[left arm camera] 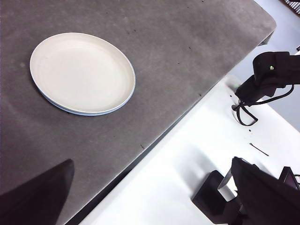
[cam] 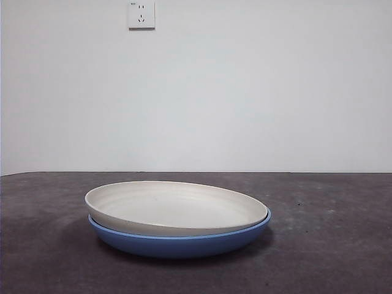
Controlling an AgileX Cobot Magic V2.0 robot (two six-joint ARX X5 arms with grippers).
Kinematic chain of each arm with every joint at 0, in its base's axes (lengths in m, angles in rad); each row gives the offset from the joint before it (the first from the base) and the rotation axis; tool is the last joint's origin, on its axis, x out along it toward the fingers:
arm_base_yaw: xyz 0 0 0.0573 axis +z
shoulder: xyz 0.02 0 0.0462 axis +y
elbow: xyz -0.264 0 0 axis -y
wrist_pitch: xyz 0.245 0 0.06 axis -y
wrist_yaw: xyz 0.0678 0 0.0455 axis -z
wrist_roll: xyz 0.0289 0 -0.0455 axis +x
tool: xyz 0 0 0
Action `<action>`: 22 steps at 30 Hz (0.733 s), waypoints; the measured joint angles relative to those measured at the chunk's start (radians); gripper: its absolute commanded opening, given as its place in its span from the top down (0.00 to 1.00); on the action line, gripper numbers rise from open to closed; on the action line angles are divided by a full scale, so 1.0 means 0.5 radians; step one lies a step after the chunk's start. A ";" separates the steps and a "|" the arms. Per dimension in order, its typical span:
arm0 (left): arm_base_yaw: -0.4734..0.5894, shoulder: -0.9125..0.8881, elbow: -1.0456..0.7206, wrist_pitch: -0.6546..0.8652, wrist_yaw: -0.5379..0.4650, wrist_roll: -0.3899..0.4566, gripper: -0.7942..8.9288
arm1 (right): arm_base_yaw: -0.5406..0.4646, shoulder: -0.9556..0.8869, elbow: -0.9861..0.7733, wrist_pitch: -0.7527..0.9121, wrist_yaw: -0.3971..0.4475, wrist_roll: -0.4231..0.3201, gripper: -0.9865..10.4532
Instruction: Pick up the white plate, put it on the blue plate, put it on desk
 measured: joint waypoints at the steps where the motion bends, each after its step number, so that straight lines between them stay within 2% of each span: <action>1: 0.000 0.000 0.000 0.000 -0.001 0.000 0.43 | 0.000 0.000 -0.001 0.001 0.005 0.002 0.42; 2: 0.000 0.000 0.000 -0.001 0.000 0.001 0.57 | 0.000 0.000 0.000 0.001 0.005 0.003 0.52; 3: 0.000 0.000 0.000 -0.001 -0.001 0.001 0.73 | 0.000 0.000 0.000 0.001 0.005 0.005 0.65; 4: 0.000 0.000 0.000 -0.002 -0.001 0.000 0.92 | 0.000 0.000 0.000 0.001 0.005 0.014 0.83; 5: 0.000 0.000 0.000 -0.003 -0.002 0.000 0.89 | 0.000 0.000 0.000 0.001 0.008 0.016 0.93; 6: 0.000 0.000 0.000 -0.004 -0.002 0.000 0.90 | -0.001 0.000 0.000 0.002 0.008 0.016 0.89; 22: 0.000 0.000 0.000 -0.012 -0.003 0.000 0.91 | 0.000 0.000 0.000 0.013 0.050 0.017 0.89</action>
